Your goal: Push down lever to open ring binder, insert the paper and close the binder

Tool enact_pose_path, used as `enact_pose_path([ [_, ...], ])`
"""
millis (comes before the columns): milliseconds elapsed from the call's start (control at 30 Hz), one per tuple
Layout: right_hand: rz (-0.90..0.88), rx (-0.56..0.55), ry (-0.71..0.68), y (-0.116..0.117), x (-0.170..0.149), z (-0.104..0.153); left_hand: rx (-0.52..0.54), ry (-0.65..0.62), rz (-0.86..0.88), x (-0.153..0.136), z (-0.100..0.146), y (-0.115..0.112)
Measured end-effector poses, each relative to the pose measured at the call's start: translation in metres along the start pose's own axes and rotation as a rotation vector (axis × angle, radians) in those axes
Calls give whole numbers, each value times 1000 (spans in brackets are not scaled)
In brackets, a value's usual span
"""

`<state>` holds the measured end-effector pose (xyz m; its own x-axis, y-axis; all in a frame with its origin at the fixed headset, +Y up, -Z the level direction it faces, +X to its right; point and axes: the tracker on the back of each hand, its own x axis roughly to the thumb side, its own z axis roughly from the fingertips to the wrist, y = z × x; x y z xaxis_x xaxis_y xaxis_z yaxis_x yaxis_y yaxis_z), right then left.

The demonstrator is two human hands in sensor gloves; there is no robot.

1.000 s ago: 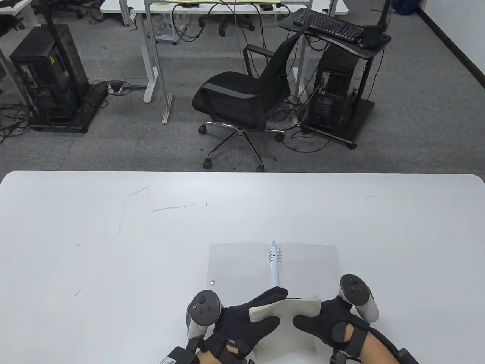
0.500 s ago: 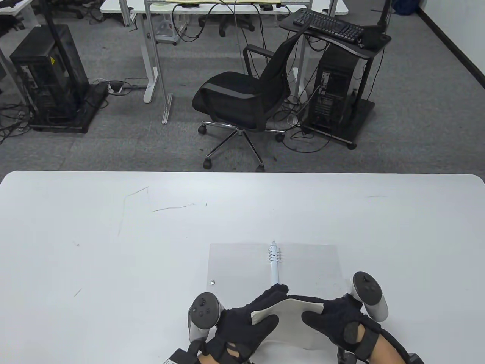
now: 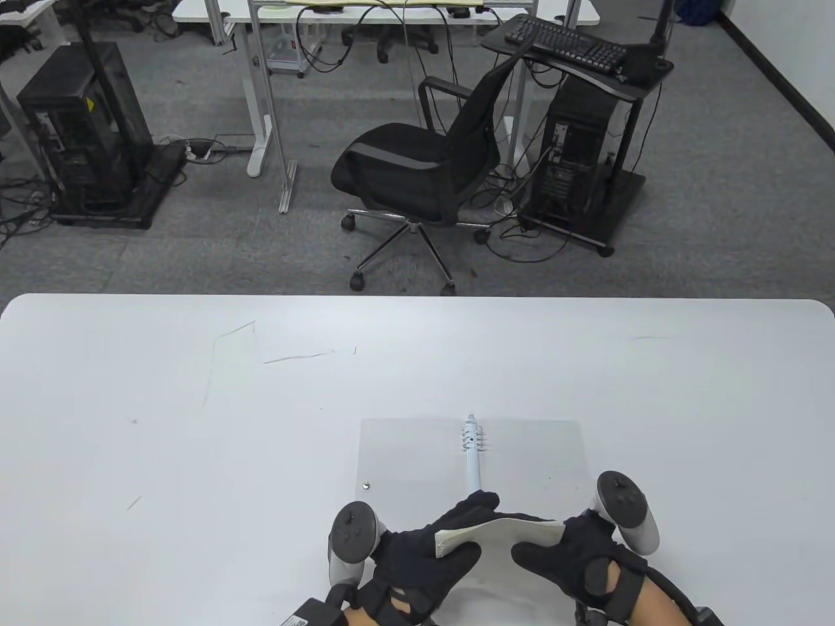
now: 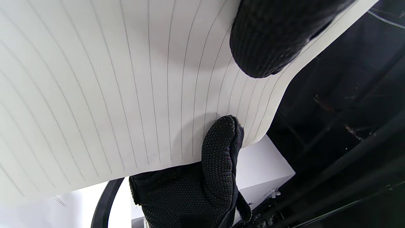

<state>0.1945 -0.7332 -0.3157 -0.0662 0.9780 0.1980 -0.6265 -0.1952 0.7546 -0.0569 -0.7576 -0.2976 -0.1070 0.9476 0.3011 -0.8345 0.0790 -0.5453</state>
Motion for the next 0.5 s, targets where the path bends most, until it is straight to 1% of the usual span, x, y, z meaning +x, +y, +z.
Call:
enact_pose_path([
  [67,49,-15,48,-1,-8,-1,-5,45,-22,-10,0,2],
  [133,37,-5,69,0,-15,-3,-11,69,34,-19,0,2],
  [200,-44,0,41,2,-13,-4,1,51,80,-15,0,0],
  [300,-37,-8,-2,3,-8,-4,-11,14,75,-5,0,0],
  [333,-37,-9,4,3,-8,-4,-14,28,75,-6,-1,1],
  [433,-16,-23,80,2,-21,-5,-18,108,126,-24,-1,7],
  [500,-36,-18,73,2,-23,-5,-9,115,173,-27,-1,7],
])
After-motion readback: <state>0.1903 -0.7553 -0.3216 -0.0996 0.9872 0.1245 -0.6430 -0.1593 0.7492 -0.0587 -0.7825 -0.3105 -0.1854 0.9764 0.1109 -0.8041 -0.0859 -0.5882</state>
